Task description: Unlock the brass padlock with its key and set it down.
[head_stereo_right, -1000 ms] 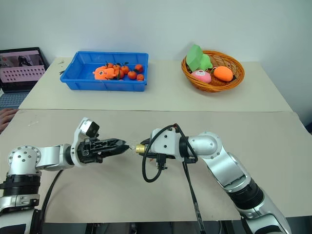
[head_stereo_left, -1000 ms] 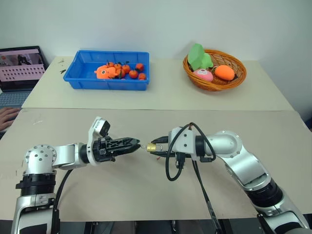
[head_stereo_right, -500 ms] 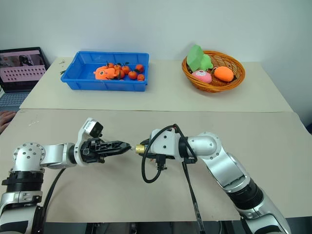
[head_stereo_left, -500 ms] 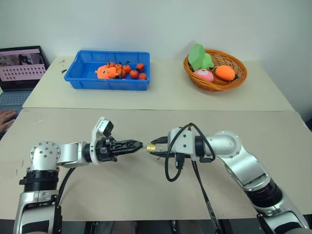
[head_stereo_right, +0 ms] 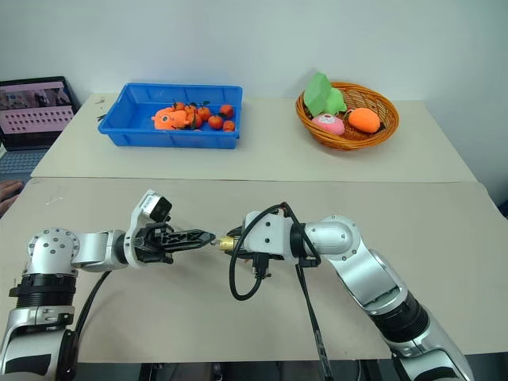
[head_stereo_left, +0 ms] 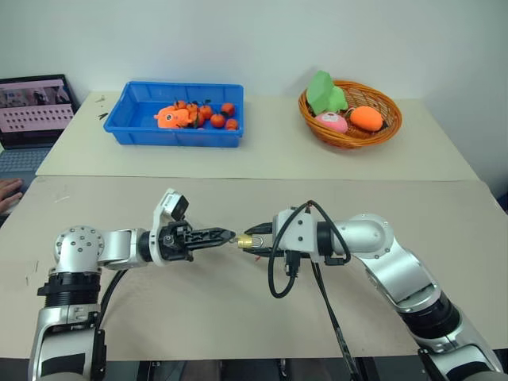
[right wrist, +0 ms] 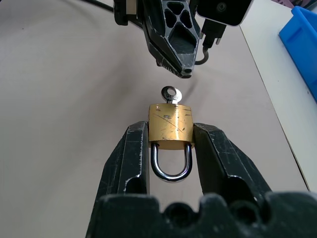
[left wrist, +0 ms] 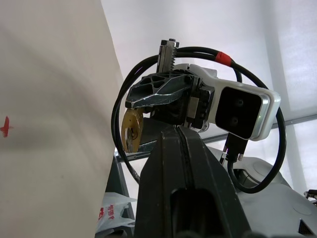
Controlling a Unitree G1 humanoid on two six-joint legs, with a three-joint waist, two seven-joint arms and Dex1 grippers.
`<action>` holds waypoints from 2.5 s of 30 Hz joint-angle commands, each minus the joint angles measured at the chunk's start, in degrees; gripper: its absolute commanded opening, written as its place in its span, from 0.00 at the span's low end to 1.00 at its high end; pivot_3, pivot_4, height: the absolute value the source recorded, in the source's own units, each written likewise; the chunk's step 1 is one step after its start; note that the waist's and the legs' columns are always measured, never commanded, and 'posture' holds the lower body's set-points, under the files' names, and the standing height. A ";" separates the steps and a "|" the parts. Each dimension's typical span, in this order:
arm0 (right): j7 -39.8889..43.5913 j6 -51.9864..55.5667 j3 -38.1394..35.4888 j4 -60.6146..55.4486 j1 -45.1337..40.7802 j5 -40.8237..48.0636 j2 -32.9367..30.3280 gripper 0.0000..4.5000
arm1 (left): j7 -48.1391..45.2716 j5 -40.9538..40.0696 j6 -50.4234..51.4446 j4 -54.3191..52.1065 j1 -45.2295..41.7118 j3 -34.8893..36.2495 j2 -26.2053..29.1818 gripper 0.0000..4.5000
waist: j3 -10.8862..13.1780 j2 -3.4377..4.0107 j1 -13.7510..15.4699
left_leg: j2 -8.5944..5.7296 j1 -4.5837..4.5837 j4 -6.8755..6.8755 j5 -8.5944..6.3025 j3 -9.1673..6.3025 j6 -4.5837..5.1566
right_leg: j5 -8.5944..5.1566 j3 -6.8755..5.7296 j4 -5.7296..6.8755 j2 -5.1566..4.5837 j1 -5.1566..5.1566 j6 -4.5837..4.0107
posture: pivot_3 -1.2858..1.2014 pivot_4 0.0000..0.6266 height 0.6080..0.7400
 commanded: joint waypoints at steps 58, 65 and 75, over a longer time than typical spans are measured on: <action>-0.53 -0.08 0.22 -2.63 0.41 -0.30 -0.22 0.21 | -5.27 5.74 1.91 -2.30 0.59 3.17 -0.27 0.00 | 0.00 0.00 -0.12 | 0.01 0.01 0.00 0.00 -0.01 0.00 | 0.00 0.00 0.01 0.00 0.00 0.00 | 0.52 0.24 1.00; -0.47 0.01 0.41 -2.79 0.53 -0.51 -0.36 0.21 | -7.09 7.24 -0.31 -3.54 1.11 3.16 0.40 0.00 | 0.00 0.00 -0.12 | 0.00 0.01 0.00 0.00 -0.01 0.00 | 0.00 0.00 0.00 0.01 0.00 0.00 | 0.52 0.24 1.00; -0.69 0.00 0.33 -2.98 0.12 -0.73 -0.23 0.21 | -13.64 15.33 -3.24 -2.91 2.91 -2.85 3.44 0.53 | 0.00 0.00 -0.19 | 0.00 0.00 0.00 0.00 0.05 0.00 | 0.00 0.00 0.00 0.01 -0.01 0.00 | 0.52 0.24 1.00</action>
